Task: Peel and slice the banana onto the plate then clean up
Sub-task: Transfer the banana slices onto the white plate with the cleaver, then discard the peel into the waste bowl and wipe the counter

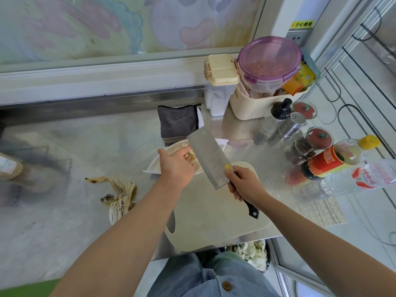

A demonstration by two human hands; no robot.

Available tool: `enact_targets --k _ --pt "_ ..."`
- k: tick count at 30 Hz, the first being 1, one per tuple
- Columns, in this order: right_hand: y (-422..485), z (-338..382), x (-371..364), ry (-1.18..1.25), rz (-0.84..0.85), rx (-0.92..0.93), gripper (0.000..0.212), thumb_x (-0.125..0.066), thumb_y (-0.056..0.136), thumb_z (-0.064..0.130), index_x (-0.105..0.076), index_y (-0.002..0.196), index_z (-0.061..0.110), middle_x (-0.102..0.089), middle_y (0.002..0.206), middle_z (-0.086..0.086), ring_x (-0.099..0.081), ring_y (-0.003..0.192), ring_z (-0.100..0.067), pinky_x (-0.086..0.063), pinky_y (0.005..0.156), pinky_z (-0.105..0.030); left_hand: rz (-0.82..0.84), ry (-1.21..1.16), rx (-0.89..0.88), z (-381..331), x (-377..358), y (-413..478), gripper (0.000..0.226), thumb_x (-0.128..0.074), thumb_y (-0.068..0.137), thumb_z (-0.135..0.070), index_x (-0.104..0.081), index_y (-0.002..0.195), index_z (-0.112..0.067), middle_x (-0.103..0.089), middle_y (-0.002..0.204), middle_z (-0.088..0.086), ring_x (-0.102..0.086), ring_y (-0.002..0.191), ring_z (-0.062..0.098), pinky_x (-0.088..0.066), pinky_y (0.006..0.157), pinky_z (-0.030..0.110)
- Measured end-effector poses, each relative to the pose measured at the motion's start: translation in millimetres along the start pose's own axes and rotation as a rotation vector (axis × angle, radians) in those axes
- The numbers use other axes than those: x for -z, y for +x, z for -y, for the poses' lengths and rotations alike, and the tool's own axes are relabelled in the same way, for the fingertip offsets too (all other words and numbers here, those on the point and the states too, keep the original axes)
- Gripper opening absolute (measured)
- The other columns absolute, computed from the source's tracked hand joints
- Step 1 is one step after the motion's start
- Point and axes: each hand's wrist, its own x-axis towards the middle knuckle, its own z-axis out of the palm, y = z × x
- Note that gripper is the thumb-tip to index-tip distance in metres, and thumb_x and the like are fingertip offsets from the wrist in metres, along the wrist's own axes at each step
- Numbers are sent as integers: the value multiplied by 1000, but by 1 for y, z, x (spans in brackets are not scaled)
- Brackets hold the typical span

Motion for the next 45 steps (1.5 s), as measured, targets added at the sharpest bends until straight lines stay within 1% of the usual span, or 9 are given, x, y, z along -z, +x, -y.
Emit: enact_targets --k 7,13,18,23,27,30,34,41,45 --pt "-1 -8 3 37 -14 -1 35 -45 98 37 -50 76 10 -56 57 -2 -49 42 -17 -38 40 -25 12 -41 -8 0 -5 -17 83 -12 92 -65 -22 150 -7 -20 157 12 -7 147 19 -5 115 38" --pt "-2 -12 1 59 -37 -1 39 -45 98 40 -50 75 10 -56 57 -4 -49 41 -18 -37 40 -25 -18 131 -40 5 4 -12 83 -5 92 -67 -43 141 -12 -31 152 6 -22 141 12 -8 117 36" --pt "-3 -14 4 27 -26 -6 36 -46 97 37 -49 74 10 -56 56 -3 -49 41 -18 -38 40 -26 -120 314 -154 9 -1 -13 79 -4 95 -64 -70 109 -23 -45 120 -2 -44 103 5 -29 92 23" --pt "-7 -20 16 50 -178 -8 31 -46 97 34 -52 74 15 -58 59 -6 -50 43 -18 -40 42 -28 -310 849 -399 30 -1 -11 41 -45 84 -47 -72 101 -21 -64 112 2 -53 108 21 -42 88 33" --pt "-16 -32 43 -63 -316 32 21 -49 94 27 -57 78 16 -61 63 -4 -54 49 -17 -46 49 -31 -100 1305 -652 56 13 -11 29 -46 93 -22 -72 98 -10 -70 100 4 -61 98 18 -47 86 32" --pt "-24 -48 60 -119 -367 1 15 -48 91 21 -58 80 15 -62 65 -4 -56 54 -19 -47 53 -34 -32 1720 -681 76 22 -7 25 -48 93 -23 -69 98 -13 -65 97 7 -57 97 26 -47 83 40" --pt "-33 -75 75 8 -393 -100 13 -47 93 17 -54 82 14 -61 68 -10 -52 50 -21 -42 47 -30 25 2113 -551 101 27 -16 47 -52 91 -33 -45 136 -23 -40 140 7 -33 129 28 -39 99 40" --pt "-48 -113 91 112 -353 -218 18 -43 97 17 -55 90 5 -51 68 -9 -48 57 -18 -41 50 -29 -24 2308 -410 125 34 -25 76 -55 86 -49 -16 148 -30 -10 156 8 -14 140 32 -31 107 49" --pt "-42 -125 94 33 -337 -232 22 -45 96 23 -56 103 5 -58 81 -14 -54 70 -26 -51 71 -48 -51 2319 -319 130 40 -29 84 -58 85 -50 -9 150 -29 2 157 8 -2 142 35 -24 109 56"
